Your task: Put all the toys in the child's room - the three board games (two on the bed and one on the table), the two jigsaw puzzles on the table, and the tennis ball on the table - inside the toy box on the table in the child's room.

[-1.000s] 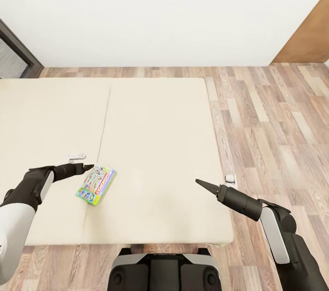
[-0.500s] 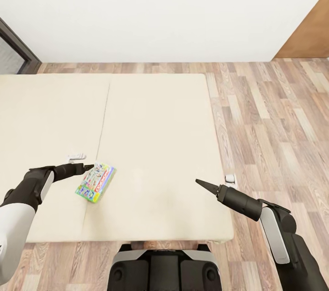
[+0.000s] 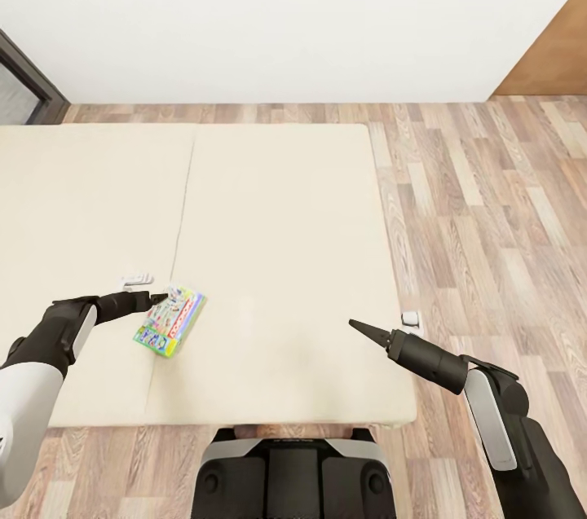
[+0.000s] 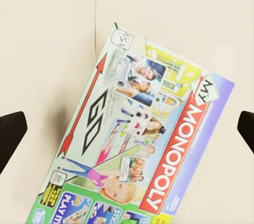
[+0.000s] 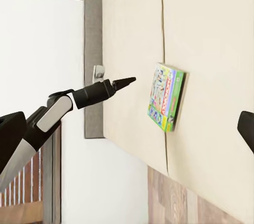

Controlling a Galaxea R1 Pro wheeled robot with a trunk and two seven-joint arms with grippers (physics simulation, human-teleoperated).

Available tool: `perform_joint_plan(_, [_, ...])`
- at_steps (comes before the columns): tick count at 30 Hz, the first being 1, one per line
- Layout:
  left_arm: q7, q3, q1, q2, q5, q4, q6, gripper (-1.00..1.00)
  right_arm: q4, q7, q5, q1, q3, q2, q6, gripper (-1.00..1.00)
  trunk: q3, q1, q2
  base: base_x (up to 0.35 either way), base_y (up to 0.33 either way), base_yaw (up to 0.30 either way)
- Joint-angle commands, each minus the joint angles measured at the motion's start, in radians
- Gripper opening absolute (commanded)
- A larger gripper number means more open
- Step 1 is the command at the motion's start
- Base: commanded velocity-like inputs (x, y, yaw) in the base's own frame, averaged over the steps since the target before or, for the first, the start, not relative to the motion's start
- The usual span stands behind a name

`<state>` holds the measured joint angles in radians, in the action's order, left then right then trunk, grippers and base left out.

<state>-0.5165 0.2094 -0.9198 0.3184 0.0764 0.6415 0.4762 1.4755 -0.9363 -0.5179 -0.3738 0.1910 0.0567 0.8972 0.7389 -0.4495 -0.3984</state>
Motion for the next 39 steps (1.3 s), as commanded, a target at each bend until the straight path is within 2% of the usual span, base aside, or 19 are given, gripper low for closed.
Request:
perform_joint_plan(1, [-0.008,0.005,-0.001,-0.001,0.008,0.001,0.006,1.0,0.0,-0.002,-0.001,0.0,0.001,0.0,0.004,1.0,0.003,0.0,-0.002,0.0,0.0,0.0])
perform_joint_plan(39, [-0.006,0.003,-0.001,-0.001,0.009,0.015,0.0,1.0,0.0,-0.004,-0.001,0.0,0.001,0.0,-0.017,1.0,0.065,0.0,-0.002,0.0,0.0,0.0])
